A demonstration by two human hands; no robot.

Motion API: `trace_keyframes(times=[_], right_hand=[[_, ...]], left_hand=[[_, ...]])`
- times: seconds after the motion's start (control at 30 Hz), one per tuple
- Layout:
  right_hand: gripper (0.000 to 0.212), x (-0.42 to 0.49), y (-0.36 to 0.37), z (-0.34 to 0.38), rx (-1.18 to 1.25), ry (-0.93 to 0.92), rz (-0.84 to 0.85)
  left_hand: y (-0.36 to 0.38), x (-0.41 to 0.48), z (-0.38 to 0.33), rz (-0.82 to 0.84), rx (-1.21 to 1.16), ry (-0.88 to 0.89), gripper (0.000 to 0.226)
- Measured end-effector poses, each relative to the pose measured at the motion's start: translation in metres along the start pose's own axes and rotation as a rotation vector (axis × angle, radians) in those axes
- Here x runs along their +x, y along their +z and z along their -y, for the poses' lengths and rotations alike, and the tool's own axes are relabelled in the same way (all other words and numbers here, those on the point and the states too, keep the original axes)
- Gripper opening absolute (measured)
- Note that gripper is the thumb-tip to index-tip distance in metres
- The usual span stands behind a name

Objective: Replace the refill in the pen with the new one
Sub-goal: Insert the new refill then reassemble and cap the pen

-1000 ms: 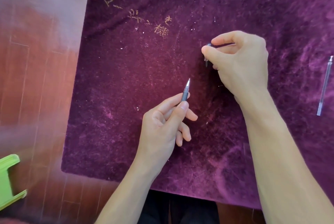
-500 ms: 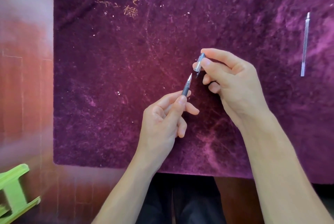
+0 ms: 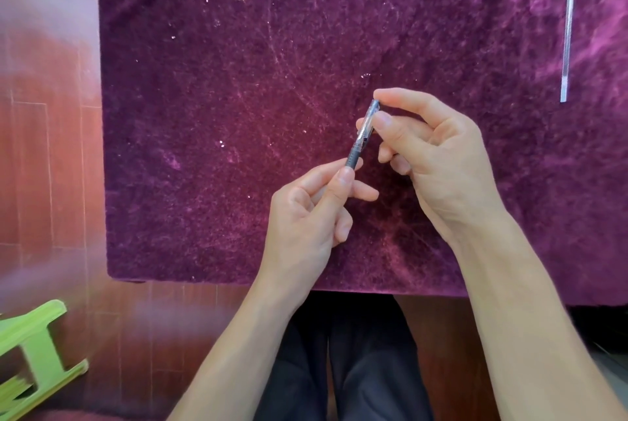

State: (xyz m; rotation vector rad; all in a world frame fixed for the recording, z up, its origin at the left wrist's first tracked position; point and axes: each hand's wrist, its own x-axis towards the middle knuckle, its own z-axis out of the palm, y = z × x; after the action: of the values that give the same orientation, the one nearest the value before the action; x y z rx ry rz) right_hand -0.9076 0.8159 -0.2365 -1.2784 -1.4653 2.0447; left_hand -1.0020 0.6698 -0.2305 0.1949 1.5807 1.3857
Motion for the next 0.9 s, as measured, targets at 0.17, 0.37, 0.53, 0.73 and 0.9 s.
trace_keyframes(times=[0.17, 0.37, 0.53, 0.73, 0.9], right_hand=[[0.02, -0.005, -0.001, 0.0, -0.04, -0.075, 0.008], [0.02, -0.008, -0.002, -0.005, -0.088, -0.1, 0.028], [0.021, -0.012, -0.001, -0.006, -0.047, -0.114, 0.011], [0.021, -0.013, 0.006, -0.005, 0.016, -0.125, -0.047], [0.02, -0.01, 0.007, -0.008, 0.013, -0.126, -0.079]], left_hand=[[0.001, -0.003, 0.0, -0.001, -0.001, 0.01, 0.024], [0.005, -0.004, -0.003, -0.014, -0.052, 0.013, 0.022], [0.009, -0.004, -0.005, -0.036, -0.06, 0.013, 0.019], [0.011, -0.003, -0.007, -0.063, -0.082, 0.03, 0.018], [0.01, -0.001, -0.008, -0.065, -0.096, 0.033, 0.013]])
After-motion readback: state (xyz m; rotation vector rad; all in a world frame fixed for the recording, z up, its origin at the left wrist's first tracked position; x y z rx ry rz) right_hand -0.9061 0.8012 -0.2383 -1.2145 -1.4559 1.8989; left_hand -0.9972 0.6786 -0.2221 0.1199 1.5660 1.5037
